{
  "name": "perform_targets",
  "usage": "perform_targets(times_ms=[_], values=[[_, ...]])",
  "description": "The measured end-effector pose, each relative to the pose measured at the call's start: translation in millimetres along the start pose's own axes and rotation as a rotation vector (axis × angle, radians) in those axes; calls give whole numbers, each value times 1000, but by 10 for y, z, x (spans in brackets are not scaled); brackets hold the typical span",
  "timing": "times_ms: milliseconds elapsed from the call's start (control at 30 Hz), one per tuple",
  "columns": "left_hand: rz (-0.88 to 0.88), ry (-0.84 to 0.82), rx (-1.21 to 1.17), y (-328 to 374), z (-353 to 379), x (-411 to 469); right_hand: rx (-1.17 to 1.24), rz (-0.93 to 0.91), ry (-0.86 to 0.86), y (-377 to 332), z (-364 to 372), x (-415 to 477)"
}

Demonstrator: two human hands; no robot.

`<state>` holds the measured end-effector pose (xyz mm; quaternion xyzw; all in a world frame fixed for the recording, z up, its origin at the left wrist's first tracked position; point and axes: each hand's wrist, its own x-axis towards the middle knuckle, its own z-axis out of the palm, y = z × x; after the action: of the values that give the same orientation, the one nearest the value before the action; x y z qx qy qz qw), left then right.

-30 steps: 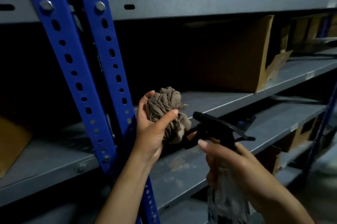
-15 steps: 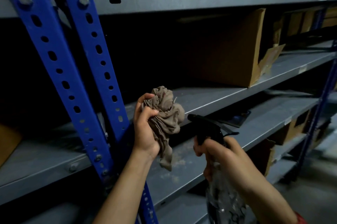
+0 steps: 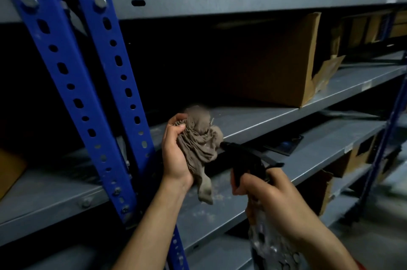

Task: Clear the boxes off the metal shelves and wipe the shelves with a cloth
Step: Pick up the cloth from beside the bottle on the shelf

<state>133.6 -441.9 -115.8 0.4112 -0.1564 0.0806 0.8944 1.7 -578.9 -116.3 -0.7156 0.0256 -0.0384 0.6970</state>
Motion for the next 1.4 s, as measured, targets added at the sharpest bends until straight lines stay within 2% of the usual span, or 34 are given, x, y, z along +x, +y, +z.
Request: perform_targets(times_ms=[100, 367, 500, 700, 800, 933, 1067, 1200, 1400], values=[[-9, -5, -8, 19, -6, -16, -55, -66, -20, 0, -9, 51], [1, 41, 49, 75, -35, -31, -96, -28, -8, 29, 29, 191], [6, 64, 82, 81, -86, -103, -39, -168, 76, -152, -2, 392], [173, 185, 262, 282, 8, -110, 60, -389, 225, -795, -6, 830], [278, 138, 389, 385, 168, 1, 137, -497, 316, -1123, 109, 1047], [339, 117, 446, 482, 336, 143, 172, -551, 406, -1324, 227, 1390], [359, 136, 444, 478, 347, 194, 145, -612, 527, -1284, 295, 1629], [370, 160, 447, 403, 248, 175, 88, -660, 506, -1120, 304, 1767], [364, 167, 443, 326, 172, 154, -137, -593, 496, -1169, 395, 2220]])
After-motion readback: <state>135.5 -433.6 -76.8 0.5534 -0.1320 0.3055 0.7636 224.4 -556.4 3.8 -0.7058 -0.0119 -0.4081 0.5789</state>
